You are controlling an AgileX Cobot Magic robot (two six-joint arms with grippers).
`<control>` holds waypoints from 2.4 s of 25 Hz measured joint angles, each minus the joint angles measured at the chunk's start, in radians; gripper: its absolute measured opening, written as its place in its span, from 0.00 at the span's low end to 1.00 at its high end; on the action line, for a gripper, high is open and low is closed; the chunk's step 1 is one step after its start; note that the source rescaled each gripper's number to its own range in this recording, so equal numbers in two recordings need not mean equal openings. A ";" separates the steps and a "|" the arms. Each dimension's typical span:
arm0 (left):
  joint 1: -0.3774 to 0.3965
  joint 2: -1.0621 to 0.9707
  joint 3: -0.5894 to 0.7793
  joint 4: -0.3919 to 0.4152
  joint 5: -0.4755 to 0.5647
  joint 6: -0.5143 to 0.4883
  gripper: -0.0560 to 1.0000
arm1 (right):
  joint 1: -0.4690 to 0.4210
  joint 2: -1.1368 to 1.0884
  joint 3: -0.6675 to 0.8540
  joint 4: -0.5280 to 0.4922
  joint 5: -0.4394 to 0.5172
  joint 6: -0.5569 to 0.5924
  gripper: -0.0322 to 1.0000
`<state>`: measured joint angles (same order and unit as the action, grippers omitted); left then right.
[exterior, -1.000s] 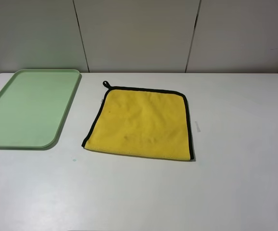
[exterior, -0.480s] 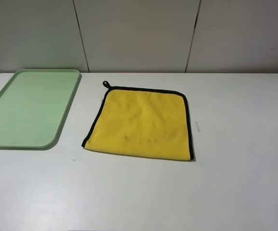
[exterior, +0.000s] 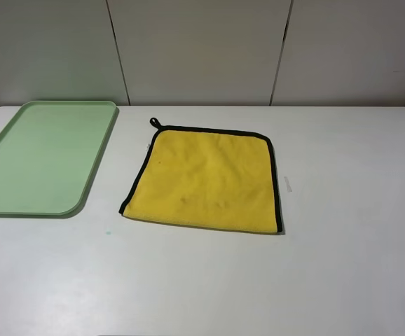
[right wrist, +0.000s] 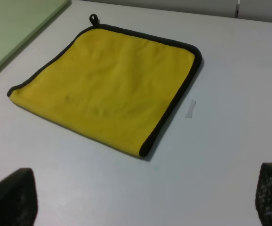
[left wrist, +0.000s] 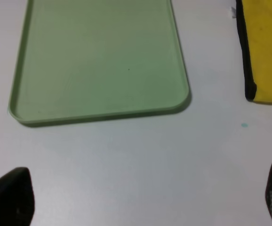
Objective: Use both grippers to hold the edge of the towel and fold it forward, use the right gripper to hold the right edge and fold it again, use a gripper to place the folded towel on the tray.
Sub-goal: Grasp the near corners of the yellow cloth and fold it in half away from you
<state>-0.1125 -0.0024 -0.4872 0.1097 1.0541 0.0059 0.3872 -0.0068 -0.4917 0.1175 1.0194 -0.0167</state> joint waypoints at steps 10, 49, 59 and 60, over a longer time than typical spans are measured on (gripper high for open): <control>0.000 0.000 0.000 0.000 0.000 0.000 0.98 | 0.000 0.000 0.000 -0.002 0.000 0.017 1.00; -0.222 0.700 -0.131 -0.017 -0.196 0.724 0.98 | 0.000 0.831 -0.157 0.234 -0.215 -0.696 1.00; -0.226 0.897 -0.131 0.006 -0.395 0.962 0.97 | 0.000 0.933 -0.157 0.233 -0.287 -1.021 1.00; -0.227 0.912 -0.131 0.006 -0.414 0.977 0.97 | 0.000 0.944 -0.157 0.233 -0.302 -1.045 1.00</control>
<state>-0.3396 0.9094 -0.6185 0.1158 0.6402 0.9834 0.3872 0.9370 -0.6483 0.3505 0.7176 -1.0613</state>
